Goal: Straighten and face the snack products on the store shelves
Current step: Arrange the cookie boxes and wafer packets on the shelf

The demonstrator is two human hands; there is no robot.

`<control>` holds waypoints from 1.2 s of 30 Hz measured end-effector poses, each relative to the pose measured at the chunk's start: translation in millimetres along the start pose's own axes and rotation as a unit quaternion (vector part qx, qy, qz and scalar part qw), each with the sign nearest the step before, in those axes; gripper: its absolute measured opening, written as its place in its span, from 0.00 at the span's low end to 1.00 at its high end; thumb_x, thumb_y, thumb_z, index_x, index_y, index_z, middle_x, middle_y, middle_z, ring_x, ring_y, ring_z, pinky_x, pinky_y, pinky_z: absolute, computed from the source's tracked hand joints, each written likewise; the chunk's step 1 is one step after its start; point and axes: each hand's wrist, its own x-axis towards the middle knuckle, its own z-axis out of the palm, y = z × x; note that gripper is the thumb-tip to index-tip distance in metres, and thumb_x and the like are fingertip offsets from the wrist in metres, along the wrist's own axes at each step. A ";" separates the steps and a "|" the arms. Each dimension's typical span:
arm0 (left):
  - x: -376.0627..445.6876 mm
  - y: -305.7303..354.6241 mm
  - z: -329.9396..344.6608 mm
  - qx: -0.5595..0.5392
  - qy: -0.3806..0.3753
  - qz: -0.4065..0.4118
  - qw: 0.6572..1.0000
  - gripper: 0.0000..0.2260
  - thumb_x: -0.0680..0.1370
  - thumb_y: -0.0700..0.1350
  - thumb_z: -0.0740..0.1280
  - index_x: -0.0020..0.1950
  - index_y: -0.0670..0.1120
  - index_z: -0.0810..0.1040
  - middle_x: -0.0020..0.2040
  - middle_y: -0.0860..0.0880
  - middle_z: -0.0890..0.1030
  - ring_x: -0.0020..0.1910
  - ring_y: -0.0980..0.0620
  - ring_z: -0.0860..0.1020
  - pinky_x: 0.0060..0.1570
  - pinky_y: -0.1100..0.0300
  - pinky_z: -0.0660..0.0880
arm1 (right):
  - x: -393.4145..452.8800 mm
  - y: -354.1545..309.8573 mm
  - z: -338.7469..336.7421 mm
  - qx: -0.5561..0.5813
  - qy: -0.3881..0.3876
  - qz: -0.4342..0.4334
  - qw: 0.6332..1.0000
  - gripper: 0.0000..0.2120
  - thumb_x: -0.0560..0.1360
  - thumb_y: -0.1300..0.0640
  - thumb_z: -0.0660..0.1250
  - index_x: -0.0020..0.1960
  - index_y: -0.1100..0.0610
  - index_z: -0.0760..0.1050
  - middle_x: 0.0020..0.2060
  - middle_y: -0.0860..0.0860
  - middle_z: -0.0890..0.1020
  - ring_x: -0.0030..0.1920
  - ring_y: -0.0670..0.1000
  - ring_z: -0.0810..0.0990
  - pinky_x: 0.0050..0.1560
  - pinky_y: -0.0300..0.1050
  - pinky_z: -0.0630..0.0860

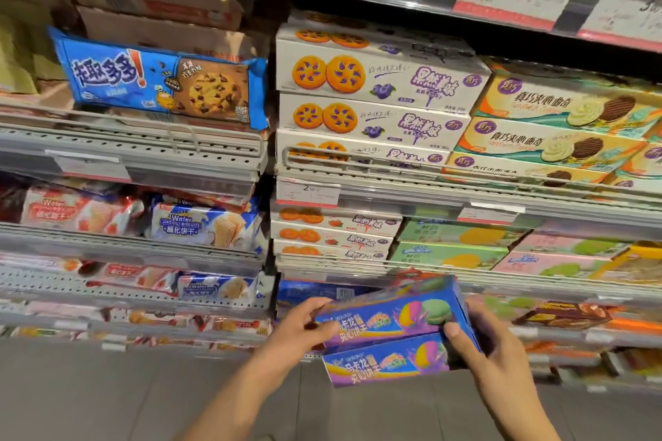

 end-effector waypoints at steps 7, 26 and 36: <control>6.1 -33.4 -49.3 0.092 0.083 0.004 0.992 0.23 0.71 0.44 0.79 0.63 0.57 0.76 0.54 0.63 0.84 0.57 0.69 0.79 0.57 0.63 0.78 | 6.5 9.6 -4.4 -0.309 -0.040 -0.044 0.949 0.31 0.62 0.29 0.75 0.61 0.39 0.75 0.49 0.33 0.82 0.49 0.39 0.82 0.45 0.32 0.75; 83.1 -79.8 -98.0 0.105 0.179 0.020 0.978 0.25 0.71 0.30 0.76 0.61 0.48 0.73 0.53 0.55 0.82 0.52 0.60 0.81 0.50 0.64 0.77 | 1.3 9.3 -30.1 -0.323 -0.003 0.030 0.946 0.28 0.66 0.41 0.80 0.62 0.42 0.75 0.52 0.37 0.81 0.51 0.43 0.81 0.50 0.39 0.76; 142.8 -91.0 -87.5 0.111 0.290 -0.069 0.948 0.23 0.75 0.36 0.73 0.70 0.44 0.75 0.55 0.41 0.84 0.51 0.38 0.82 0.50 0.49 0.78 | -21.1 15.2 -37.3 -0.285 0.026 0.067 0.956 0.27 0.65 0.43 0.81 0.60 0.40 0.76 0.52 0.34 0.82 0.54 0.31 0.78 0.50 0.23 0.71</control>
